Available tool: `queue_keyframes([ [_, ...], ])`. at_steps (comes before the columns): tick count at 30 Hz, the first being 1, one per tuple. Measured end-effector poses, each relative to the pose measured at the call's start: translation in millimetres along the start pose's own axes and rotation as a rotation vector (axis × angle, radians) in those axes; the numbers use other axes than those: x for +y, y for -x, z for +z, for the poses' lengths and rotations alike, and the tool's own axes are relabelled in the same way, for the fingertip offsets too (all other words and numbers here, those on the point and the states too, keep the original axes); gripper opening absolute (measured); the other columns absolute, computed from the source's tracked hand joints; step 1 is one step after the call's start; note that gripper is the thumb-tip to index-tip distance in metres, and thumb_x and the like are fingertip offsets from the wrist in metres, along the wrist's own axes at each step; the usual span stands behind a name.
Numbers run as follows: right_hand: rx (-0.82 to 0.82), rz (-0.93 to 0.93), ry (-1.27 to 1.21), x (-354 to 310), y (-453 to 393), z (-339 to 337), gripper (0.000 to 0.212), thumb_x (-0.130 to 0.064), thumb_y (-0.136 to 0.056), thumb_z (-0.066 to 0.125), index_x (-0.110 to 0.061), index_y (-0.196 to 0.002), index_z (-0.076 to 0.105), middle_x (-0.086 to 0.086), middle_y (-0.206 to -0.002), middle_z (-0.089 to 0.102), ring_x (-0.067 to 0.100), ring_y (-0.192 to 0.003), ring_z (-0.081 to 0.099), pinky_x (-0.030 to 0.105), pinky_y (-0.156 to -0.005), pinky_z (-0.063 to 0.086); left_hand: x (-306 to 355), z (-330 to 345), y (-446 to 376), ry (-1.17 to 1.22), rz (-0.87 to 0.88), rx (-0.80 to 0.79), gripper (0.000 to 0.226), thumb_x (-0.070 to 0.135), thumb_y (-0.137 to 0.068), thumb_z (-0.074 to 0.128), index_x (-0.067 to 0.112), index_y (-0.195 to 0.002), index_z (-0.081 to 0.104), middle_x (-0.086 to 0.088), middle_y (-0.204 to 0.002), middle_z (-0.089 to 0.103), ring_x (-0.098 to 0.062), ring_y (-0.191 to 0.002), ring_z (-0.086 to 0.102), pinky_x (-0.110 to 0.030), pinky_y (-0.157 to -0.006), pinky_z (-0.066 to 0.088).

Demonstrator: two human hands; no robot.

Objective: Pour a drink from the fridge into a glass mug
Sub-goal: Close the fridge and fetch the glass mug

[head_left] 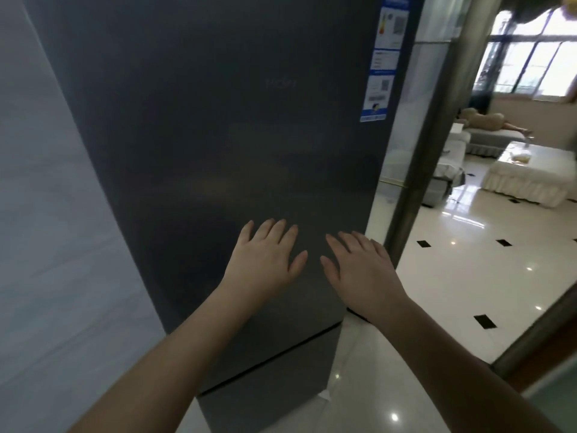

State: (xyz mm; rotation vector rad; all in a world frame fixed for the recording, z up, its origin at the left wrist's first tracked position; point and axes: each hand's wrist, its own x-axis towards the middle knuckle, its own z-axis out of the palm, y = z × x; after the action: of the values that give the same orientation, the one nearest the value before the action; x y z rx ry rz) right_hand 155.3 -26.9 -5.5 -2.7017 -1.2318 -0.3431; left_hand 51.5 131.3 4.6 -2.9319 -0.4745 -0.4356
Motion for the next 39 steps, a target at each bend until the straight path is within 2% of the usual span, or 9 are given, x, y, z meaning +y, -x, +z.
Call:
queue_keyframes([
  [5,-0.037,0.143,-0.004,65.4,21.8,-7.2,0.055,-0.05,-0.101,0.019,-0.029,-0.152,0.024,-0.002,-0.159,0.028,0.021,-0.148,0.019,0.042,-0.12,0.015,64.2,9.2,-40.2,0.044,0.133,0.002,0.058,0.049,-0.103,0.021,0.023,-0.154,0.025,0.001,-0.162,0.025,-0.016,-0.149,0.017,-0.046,-0.121,0.007],
  [11,-0.022,0.277,0.043,163.6,55.0,-9.3,0.054,-0.047,-0.101,0.023,-0.027,-0.151,0.03,0.001,-0.156,0.034,0.023,-0.146,0.025,0.042,-0.118,0.018,164.2,20.5,-87.4,0.157,0.29,-0.044,0.056,0.046,-0.103,0.02,0.025,-0.154,0.023,0.001,-0.163,0.023,-0.017,-0.151,0.015,-0.049,-0.122,0.009],
  [15,-0.021,0.397,0.079,227.3,84.5,-7.3,0.051,-0.043,-0.1,0.027,-0.027,-0.148,0.035,0.002,-0.154,0.038,0.024,-0.144,0.03,0.043,-0.117,0.02,240.8,31.3,-112.9,0.207,0.385,-0.056,0.055,0.044,-0.103,0.025,0.025,-0.154,0.024,0.001,-0.162,0.025,-0.018,-0.15,0.017,-0.049,-0.122,0.014],
  [22,-0.032,0.594,0.089,327.2,131.9,-15.7,0.053,-0.041,-0.1,0.027,-0.027,-0.151,0.027,0.001,-0.157,0.032,0.021,-0.145,0.024,0.041,-0.117,0.016,363.0,43.5,-144.9,0.204,0.57,-0.035,0.055,0.045,-0.103,0.024,0.026,-0.154,0.027,0.001,-0.161,0.029,-0.018,-0.149,0.02,-0.044,-0.12,0.014],
  [29,-0.042,0.795,0.081,398.7,173.2,-22.4,0.054,-0.045,-0.101,0.024,-0.028,-0.152,0.022,-0.001,-0.158,0.028,0.02,-0.145,0.021,0.042,-0.117,0.016,461.0,59.6,-176.2,0.263,0.693,-0.075,0.056,0.051,-0.101,0.021,0.03,-0.153,0.028,0.002,-0.161,0.029,-0.018,-0.15,0.018,-0.046,-0.119,0.009],
  [32,-0.048,0.877,0.086,425.7,184.9,-20.9,0.054,-0.044,-0.101,0.024,-0.026,-0.152,0.025,-0.001,-0.156,0.031,0.02,-0.143,0.024,0.041,-0.115,0.019,501.6,72.3,-194.7,0.298,0.778,-0.091,0.056,0.051,-0.101,0.022,0.029,-0.151,0.031,0.002,-0.159,0.032,-0.018,-0.149,0.02,-0.046,-0.118,0.011],
  [35,-0.046,0.948,0.111,450.4,189.3,-20.1,0.052,-0.042,-0.101,0.026,-0.024,-0.15,0.027,0.0,-0.153,0.034,0.02,-0.141,0.028,0.041,-0.114,0.021,536.7,80.6,-213.0,0.335,0.855,-0.084,0.063,0.054,-0.096,0.014,0.028,-0.151,0.033,0.0,-0.157,0.036,-0.02,-0.148,0.024,-0.047,-0.118,0.015],
  [39,-0.057,1.079,0.111,482.0,193.6,-16.6,0.054,-0.043,-0.101,0.025,-0.025,-0.151,0.024,0.001,-0.157,0.029,0.022,-0.144,0.022,0.045,-0.117,0.018,585.8,90.4,-238.0,0.386,0.997,-0.109,0.059,0.052,-0.099,0.015,0.029,-0.152,0.029,0.001,-0.158,0.034,-0.019,-0.149,0.022,-0.047,-0.119,0.015],
])
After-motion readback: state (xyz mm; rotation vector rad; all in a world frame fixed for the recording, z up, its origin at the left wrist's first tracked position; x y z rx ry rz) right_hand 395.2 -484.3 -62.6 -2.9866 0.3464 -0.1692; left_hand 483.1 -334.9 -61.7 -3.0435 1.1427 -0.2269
